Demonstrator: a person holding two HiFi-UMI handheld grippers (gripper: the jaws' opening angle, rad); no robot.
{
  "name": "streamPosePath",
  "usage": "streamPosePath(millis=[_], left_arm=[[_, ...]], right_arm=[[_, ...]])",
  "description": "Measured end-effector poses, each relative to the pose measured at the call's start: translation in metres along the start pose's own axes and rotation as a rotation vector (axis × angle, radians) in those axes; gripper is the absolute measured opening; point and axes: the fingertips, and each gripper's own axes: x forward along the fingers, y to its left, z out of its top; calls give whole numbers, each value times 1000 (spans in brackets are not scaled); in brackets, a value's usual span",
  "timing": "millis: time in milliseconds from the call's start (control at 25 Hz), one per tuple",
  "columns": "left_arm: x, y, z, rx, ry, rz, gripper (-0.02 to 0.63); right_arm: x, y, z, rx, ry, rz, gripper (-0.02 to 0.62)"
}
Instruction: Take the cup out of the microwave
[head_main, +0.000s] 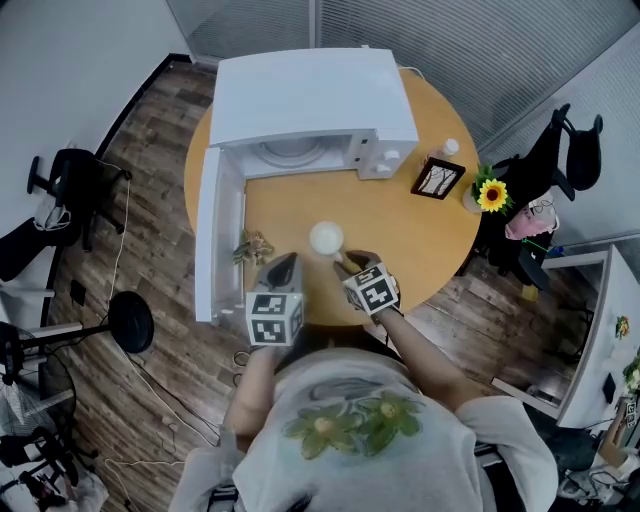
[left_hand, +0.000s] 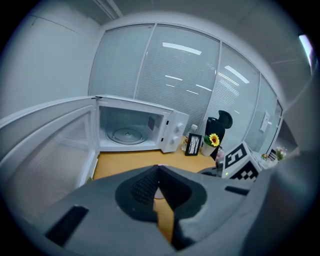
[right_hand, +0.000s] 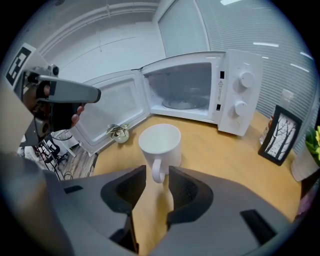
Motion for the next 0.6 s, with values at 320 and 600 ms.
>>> streamPosePath(millis=[320, 600], left_arm=[[0, -4, 6, 10, -17, -21, 3], [0, -9, 14, 21, -31, -41, 3]], right_arm=[[-33, -4, 28, 74, -133, -19, 150], [-66, -6, 58, 125, -234, -31, 144]])
